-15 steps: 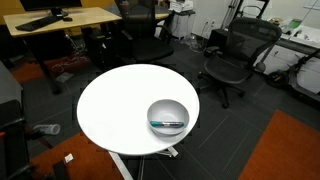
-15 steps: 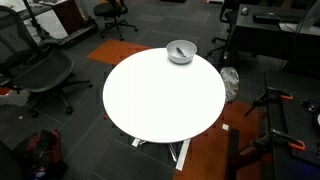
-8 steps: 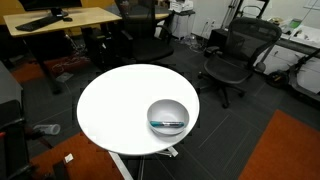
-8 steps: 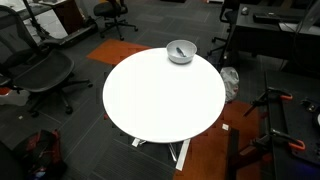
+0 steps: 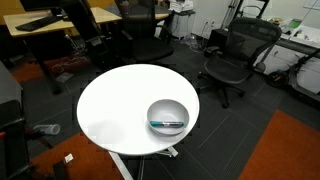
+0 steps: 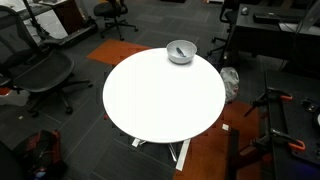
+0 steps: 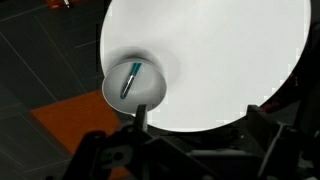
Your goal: Remove the marker from the bowl and put it on the table
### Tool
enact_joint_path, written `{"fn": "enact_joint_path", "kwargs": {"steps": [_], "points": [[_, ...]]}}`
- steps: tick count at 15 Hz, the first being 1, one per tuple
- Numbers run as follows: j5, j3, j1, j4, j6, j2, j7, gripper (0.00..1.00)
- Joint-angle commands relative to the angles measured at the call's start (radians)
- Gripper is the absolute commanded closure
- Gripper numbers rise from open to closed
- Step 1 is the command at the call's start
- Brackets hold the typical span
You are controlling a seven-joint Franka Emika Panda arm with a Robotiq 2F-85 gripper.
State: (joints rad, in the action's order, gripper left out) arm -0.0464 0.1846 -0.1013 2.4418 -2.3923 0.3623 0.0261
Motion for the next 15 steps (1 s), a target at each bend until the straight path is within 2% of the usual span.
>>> {"fn": "enact_joint_path", "kwargs": {"steps": [1, 7, 15], "points": [[-0.038, 0.012, -0.021, -0.136, -0.07, -0.233, -0.021, 0.0], [-0.164, 0.014, -0.056, -0.333, -0.05, -0.506, -0.001, 0.0], [-0.185, -0.005, -0.103, -0.466, -0.018, -0.708, -0.03, 0.0]]}}
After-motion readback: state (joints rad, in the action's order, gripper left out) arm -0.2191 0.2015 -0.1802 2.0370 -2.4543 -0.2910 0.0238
